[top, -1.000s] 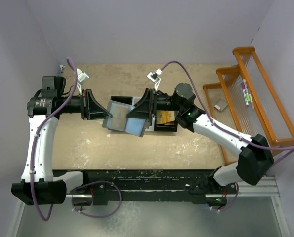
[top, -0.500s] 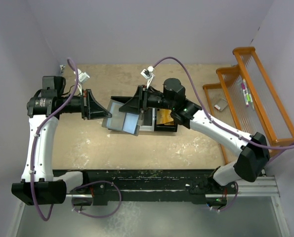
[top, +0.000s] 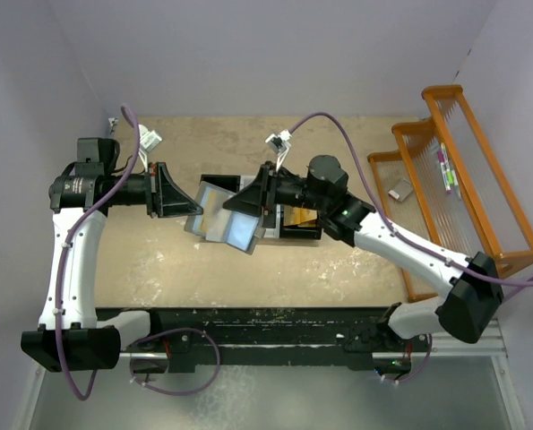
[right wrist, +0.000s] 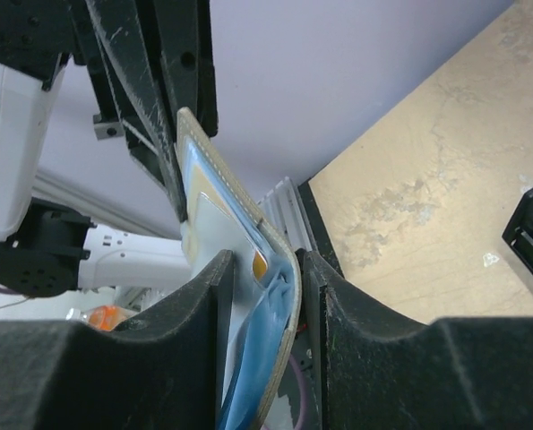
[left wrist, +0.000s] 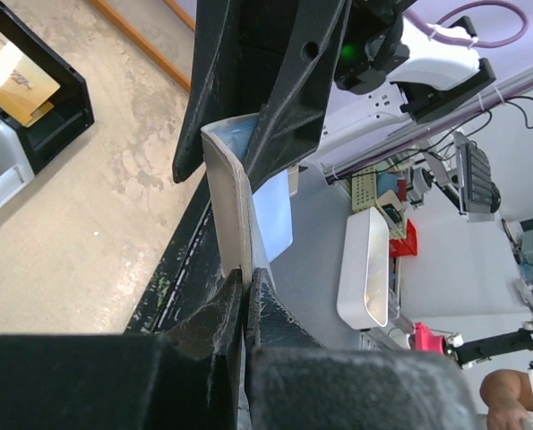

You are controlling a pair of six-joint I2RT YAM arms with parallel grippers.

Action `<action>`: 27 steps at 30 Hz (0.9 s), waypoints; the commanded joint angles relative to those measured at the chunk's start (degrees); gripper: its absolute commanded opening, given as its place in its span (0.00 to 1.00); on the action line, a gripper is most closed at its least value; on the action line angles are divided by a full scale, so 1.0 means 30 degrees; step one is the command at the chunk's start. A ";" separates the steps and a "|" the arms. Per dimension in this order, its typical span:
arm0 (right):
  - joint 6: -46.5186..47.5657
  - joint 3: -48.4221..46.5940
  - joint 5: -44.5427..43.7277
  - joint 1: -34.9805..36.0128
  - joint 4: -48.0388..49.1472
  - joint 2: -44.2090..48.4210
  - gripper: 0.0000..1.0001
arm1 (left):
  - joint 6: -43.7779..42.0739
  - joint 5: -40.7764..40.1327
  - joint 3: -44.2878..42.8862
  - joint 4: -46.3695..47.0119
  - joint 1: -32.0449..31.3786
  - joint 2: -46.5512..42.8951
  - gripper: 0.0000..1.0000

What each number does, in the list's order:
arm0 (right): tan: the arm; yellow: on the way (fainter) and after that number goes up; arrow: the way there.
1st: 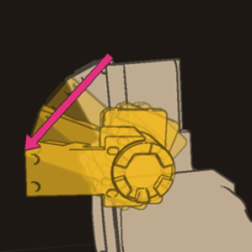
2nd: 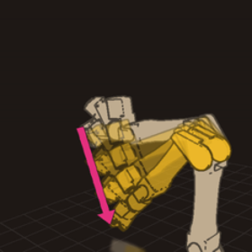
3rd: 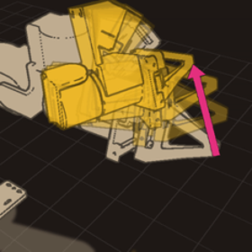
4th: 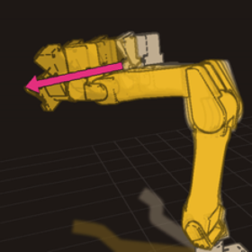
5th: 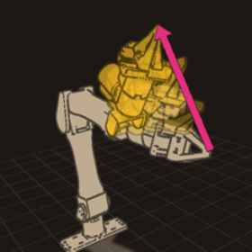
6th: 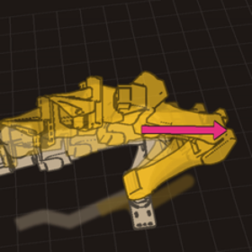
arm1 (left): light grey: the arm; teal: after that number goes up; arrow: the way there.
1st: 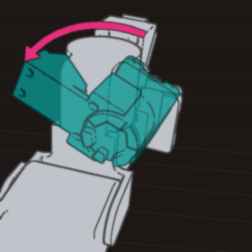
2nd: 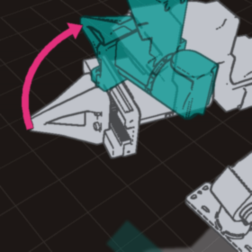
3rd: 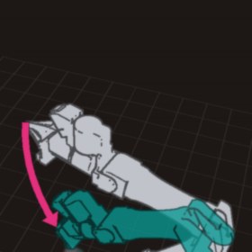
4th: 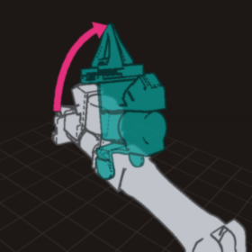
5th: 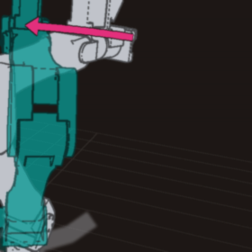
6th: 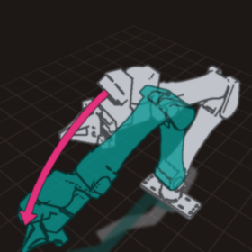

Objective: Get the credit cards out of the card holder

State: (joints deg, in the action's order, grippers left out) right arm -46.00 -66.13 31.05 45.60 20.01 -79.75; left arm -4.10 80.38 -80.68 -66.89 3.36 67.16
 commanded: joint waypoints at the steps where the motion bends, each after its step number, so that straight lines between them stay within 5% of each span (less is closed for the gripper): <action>1: -0.0228 0.1785 0.0670 0.0011 0.2377 0.1126 0.24 | 0.0910 0.2875 -0.0701 0.0941 -0.0111 -0.0167 0.00; 5: -0.0254 0.2424 0.1138 -0.0062 0.3406 0.1493 0.31 | 0.1066 0.2859 -0.0698 0.1027 -0.0113 -0.0158 0.00; 9: -0.0677 0.2648 0.2367 -0.1015 0.3665 0.1964 0.67 | 0.1055 0.2577 -0.0679 0.1014 -0.0122 -0.0197 0.00; 14: -0.2827 0.4905 0.4112 -0.3807 0.5902 0.3757 0.87 | 0.1061 0.2563 -0.0721 0.1031 -0.0096 -0.0255 0.00; 25: -0.3568 0.4837 0.3735 -0.4092 0.5775 0.5277 1.00 | 0.1257 0.2299 -0.0827 0.1158 -0.0122 -0.0197 0.00; 27: -0.1906 0.3664 0.2230 -0.4286 0.2636 0.6051 1.00 | 0.1303 0.1570 -0.0877 0.1209 -0.0115 -0.0180 0.00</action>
State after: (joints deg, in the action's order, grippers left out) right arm -55.09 -50.63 41.39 33.21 32.99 -65.39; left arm -0.97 84.95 -80.82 -65.12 3.03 67.16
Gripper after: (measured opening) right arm 0.996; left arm 0.016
